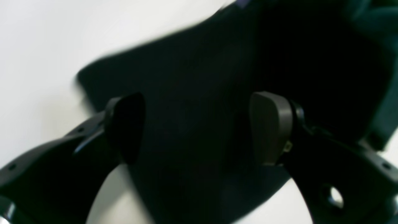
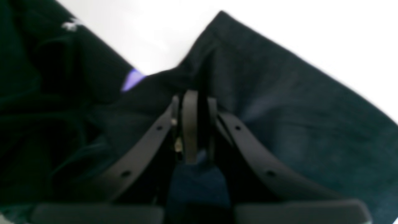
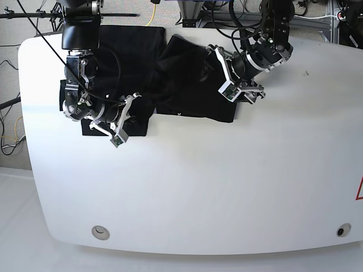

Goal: Fold the T-shirt properly
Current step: 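Drag the shirt end with the right gripper away from the left gripper and release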

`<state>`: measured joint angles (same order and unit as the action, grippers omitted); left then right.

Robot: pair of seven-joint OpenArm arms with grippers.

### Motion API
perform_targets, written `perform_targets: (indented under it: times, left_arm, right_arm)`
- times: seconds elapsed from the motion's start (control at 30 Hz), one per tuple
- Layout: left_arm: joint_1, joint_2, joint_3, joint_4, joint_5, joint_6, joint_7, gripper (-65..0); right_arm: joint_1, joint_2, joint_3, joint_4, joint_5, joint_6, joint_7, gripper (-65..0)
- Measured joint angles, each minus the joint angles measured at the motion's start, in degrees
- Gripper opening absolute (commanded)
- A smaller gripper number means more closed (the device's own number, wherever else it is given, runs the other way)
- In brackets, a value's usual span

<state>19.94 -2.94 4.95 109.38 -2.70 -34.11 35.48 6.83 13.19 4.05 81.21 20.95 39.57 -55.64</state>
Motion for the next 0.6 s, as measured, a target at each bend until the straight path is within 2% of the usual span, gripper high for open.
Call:
perform_targets:
  times: [0.17,0.27,0.43,0.6]
  left_arm:
    - [-0.15,0.07,0.02,-0.24,3.45,-0.02,-0.17,-17.4]
    - [-0.46,0.28,0.02,-1.07,6.1,-0.02,-0.44,-20.4]
    - [-1.73,0.37,0.02,-3.58,9.29,-0.07,-0.42,-32.6]
    - [-3.34,0.48,0.02,-8.2,9.09,-0.07,-0.94,-51.4]
  right_arm:
    - [-0.33,0.04,0.04,3.56,0.31,0.11,-0.17,-61.1]
    - [-0.2,0.15,1.11,6.38,0.37,0.22,-0.13,-61.1]
    - [-0.15,0.68,3.93,10.86,0.31,0.37,-0.11,-61.1]
    - [-0.63,0.92,6.36,14.12,0.24,0.33,-0.15,-61.1]
